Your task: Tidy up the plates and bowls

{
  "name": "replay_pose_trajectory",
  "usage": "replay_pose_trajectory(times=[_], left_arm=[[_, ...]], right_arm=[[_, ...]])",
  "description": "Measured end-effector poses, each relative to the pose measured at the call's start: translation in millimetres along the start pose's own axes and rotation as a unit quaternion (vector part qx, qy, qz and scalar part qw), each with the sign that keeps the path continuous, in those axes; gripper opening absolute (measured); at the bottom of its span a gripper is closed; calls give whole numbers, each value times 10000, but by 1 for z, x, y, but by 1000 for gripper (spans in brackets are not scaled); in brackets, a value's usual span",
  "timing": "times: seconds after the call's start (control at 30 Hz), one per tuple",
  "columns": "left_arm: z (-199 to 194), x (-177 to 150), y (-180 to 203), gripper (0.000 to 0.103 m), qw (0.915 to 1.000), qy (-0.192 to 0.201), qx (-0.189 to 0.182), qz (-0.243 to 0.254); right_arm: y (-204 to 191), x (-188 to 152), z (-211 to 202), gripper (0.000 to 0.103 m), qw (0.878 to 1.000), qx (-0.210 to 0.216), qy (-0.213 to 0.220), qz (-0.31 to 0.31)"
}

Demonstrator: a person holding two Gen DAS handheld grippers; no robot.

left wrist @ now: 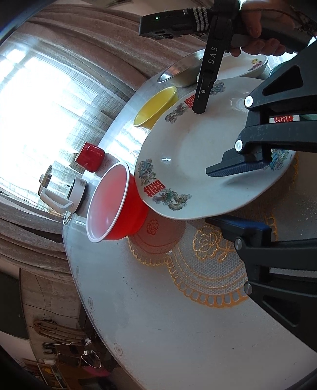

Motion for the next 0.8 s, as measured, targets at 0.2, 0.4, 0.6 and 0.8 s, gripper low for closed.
replay_pose_trajectory(times=[0.2,0.4,0.6,0.8], left_arm=[[5,-1,1,25,9999,-119,-32,-5],[3,0,-6,21,9998,-82,-62,-179],[-4,1,-9,21,9996,50,-178,-231],[-10,0,-9,21,9995,114,-217,-188]], right_arm=[[5,3,5,32,9995,197,3,253],[5,-3,1,28,9983,404,7,426],[6,-13,-9,22,9945,734,155,733],[6,-24,-22,17,9915,920,402,832]])
Point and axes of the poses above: each gripper's, at about its wrist camera, not at the fingertips, and z roughly the way its jaws point, y to its right, x to its top, the point moved 2 cm from there along z, roughly the way its jaws point, and after that the axes turned 10 degrees about -z, right-handed, at the moved point
